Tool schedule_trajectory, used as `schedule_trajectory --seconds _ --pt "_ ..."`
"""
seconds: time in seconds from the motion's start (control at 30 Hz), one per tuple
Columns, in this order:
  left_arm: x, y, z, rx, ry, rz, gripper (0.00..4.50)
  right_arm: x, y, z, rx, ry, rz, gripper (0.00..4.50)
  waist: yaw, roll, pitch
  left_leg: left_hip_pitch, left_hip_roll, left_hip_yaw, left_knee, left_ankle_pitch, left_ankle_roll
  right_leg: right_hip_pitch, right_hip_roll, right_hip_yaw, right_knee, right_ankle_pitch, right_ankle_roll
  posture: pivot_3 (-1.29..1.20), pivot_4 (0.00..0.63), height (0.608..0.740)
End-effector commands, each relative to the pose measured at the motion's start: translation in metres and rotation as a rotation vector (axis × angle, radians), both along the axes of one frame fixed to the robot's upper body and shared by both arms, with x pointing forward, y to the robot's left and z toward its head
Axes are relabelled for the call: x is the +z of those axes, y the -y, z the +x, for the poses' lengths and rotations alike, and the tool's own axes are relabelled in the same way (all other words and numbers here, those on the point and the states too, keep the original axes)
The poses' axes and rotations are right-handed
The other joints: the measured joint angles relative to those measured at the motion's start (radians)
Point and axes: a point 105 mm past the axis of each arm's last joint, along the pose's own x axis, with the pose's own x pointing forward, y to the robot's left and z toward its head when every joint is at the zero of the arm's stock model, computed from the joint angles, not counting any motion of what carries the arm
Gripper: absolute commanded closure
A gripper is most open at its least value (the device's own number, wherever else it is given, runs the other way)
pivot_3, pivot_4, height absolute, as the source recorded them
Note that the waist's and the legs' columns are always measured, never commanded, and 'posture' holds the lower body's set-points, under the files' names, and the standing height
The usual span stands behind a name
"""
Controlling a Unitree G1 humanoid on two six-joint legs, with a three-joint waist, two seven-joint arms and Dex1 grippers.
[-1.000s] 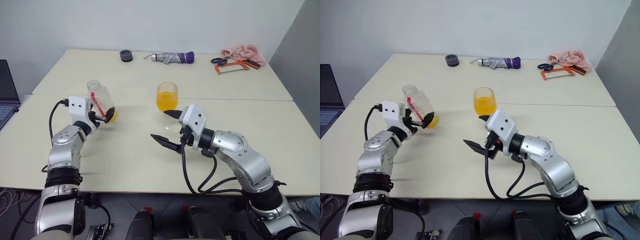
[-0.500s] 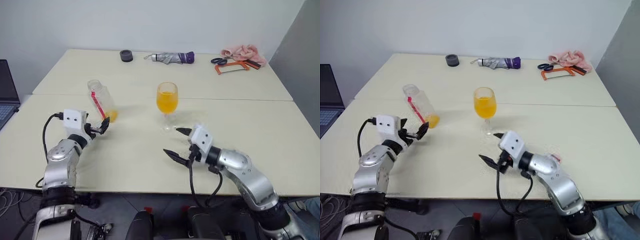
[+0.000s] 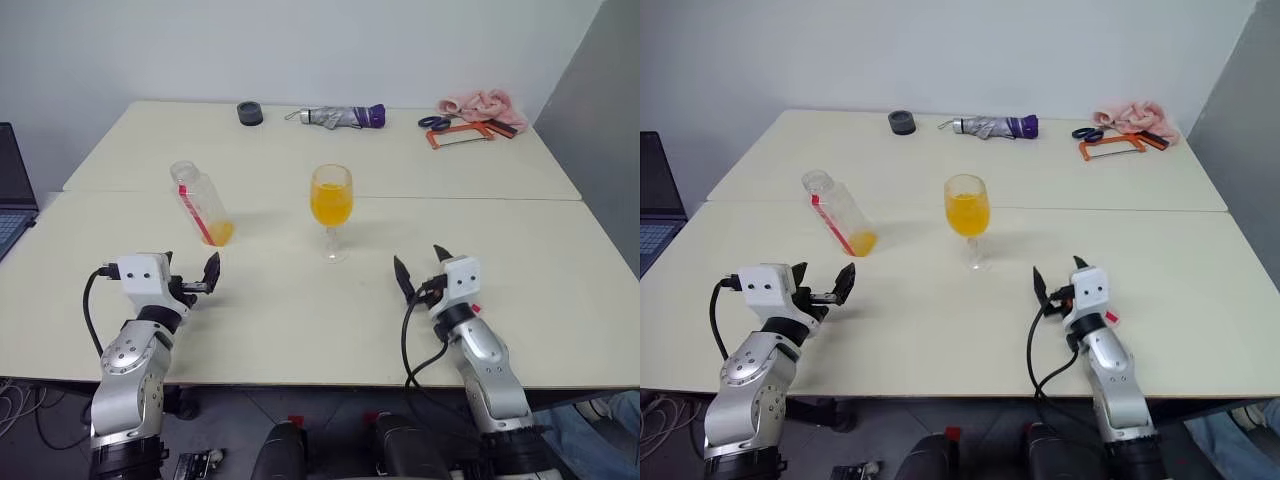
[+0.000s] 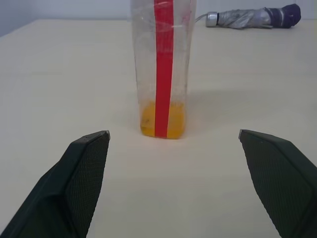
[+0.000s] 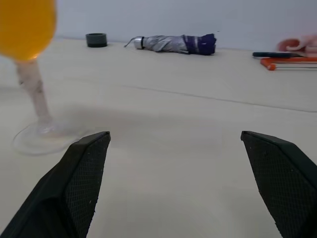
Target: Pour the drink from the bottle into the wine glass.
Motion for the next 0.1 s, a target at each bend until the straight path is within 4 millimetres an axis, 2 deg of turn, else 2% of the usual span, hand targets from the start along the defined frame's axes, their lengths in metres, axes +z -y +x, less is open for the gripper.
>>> schedule_trajectory --seconds 0.03,0.1 --pt "0.0138 -0.0032 -0.0047 0.024 0.054 0.005 0.03 0.0102 0.0045 0.0015 -0.005 0.046 0.007 0.0 0.0 0.0 0.0 0.0 0.0 0.0 0.0 0.0 0.0 0.0 0.0 0.0 0.0 0.0 0.0 0.0 0.15 0.74" --pt "0.015 -0.0021 -0.0072 0.015 0.069 0.021 0.03 0.0098 0.0038 0.0021 0.008 0.043 0.004 0.0 0.0 0.0 0.0 0.0 0.0 0.0 0.0 0.0 0.0 0.0 0.0 0.0 0.0 0.0 0.0 0.0 0.15 0.74"
